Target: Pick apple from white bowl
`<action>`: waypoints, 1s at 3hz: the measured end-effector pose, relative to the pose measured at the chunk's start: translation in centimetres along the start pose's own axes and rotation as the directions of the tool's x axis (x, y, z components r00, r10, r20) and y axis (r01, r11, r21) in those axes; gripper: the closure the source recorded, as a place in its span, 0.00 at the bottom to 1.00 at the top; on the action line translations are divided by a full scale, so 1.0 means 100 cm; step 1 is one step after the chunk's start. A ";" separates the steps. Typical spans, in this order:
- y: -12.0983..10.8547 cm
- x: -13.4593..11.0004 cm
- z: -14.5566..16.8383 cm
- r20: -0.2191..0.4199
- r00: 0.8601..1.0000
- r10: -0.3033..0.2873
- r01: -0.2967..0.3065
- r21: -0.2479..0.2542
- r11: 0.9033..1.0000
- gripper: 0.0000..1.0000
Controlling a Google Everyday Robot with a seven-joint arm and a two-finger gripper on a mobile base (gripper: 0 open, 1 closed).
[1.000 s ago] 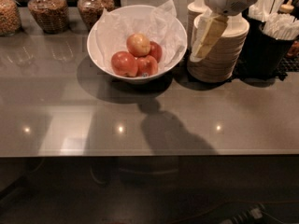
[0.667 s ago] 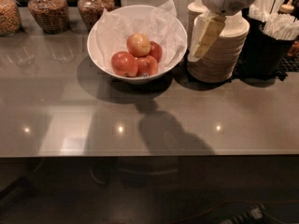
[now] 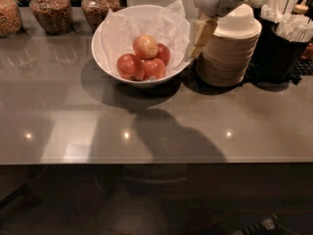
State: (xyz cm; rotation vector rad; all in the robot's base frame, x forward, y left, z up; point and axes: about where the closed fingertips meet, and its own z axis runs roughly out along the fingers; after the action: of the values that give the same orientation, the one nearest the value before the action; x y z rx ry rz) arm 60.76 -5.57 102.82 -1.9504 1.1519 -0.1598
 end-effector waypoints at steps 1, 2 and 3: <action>-0.012 -0.008 0.035 0.067 0.981 -0.182 0.183 -0.007 0.983 0.00; -0.019 -0.011 0.068 0.095 0.948 -0.303 0.308 -0.042 0.951 0.00; -0.019 -0.011 0.068 0.095 0.948 -0.303 0.308 -0.042 0.950 0.00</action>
Offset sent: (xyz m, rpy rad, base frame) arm 0.0652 0.0693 -0.0429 -0.2224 -0.1690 0.3879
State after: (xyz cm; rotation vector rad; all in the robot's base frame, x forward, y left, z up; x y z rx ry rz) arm 64.70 -0.27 100.19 -2.1562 0.7990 -0.2057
